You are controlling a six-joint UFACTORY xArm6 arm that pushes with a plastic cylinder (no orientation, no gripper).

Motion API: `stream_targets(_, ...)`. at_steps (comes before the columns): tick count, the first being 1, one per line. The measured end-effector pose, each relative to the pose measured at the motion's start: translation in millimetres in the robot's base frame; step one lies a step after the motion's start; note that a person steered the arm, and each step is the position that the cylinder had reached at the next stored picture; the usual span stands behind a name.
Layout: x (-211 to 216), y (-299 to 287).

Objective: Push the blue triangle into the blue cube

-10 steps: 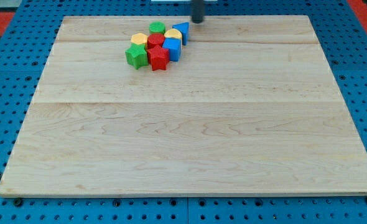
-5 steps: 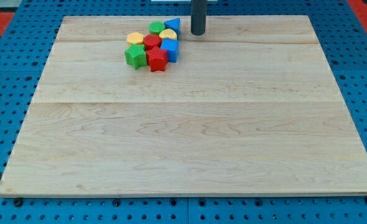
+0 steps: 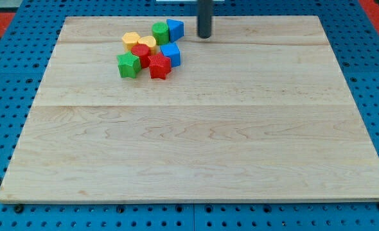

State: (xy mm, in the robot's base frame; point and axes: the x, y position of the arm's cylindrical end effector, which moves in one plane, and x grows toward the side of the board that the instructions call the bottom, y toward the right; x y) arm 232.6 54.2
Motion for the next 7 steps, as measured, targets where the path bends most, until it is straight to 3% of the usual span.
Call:
stream_targets(1,-26,-35)
stream_targets(2,-22,-92)
stream_targets(5,18,-78)
stream_targets(7,-16,-89)
